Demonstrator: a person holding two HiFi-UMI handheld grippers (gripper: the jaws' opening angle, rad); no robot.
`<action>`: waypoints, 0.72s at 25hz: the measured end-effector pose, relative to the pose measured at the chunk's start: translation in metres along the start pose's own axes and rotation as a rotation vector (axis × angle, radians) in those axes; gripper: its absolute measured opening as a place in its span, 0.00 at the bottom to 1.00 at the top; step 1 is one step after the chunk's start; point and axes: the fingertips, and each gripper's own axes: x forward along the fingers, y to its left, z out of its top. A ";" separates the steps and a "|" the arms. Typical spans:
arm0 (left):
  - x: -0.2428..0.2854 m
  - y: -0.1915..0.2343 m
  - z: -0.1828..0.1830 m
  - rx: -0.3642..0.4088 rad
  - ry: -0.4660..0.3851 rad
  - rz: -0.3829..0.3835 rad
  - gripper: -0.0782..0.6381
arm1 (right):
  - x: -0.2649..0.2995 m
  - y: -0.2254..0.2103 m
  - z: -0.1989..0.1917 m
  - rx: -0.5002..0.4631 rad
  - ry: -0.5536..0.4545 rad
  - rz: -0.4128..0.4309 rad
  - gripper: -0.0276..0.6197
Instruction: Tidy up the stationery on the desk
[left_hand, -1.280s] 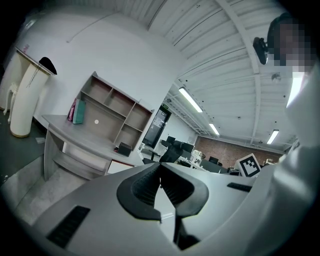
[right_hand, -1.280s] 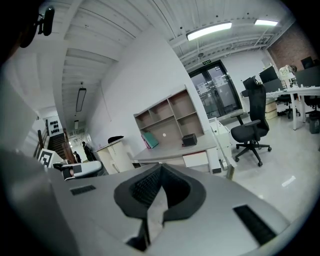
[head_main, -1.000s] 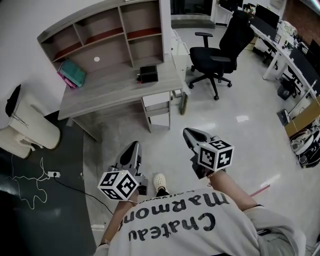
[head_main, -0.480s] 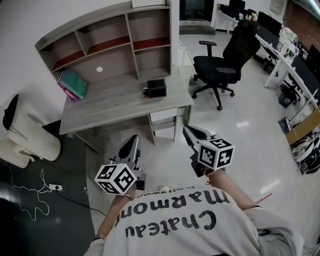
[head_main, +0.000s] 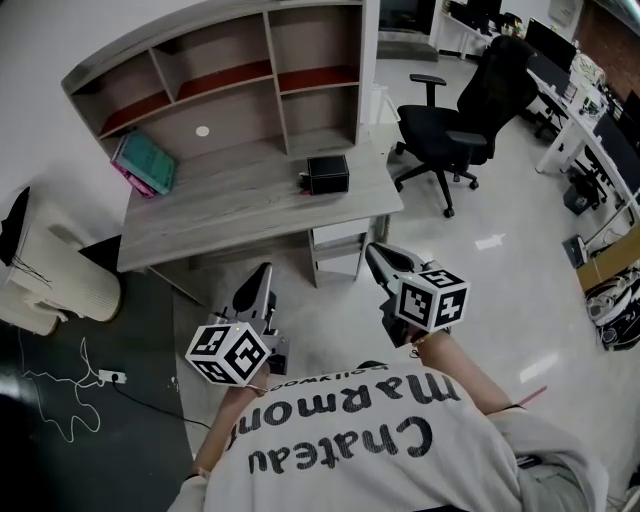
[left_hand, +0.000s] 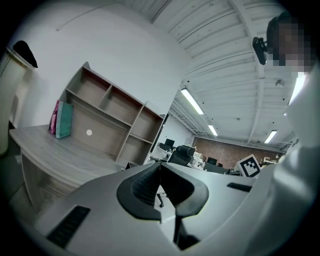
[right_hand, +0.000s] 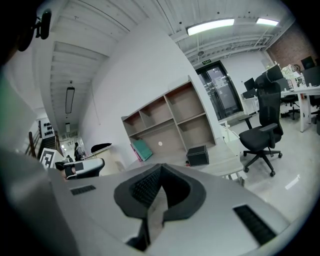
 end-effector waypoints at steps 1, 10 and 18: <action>0.000 0.005 -0.003 -0.011 0.006 0.007 0.13 | 0.004 0.000 -0.004 0.006 0.010 0.000 0.07; 0.013 0.023 -0.029 -0.082 0.050 0.021 0.13 | 0.021 -0.014 -0.026 0.043 0.086 -0.014 0.07; 0.047 0.040 -0.013 -0.079 0.035 0.034 0.13 | 0.054 -0.035 -0.004 0.046 0.086 -0.004 0.07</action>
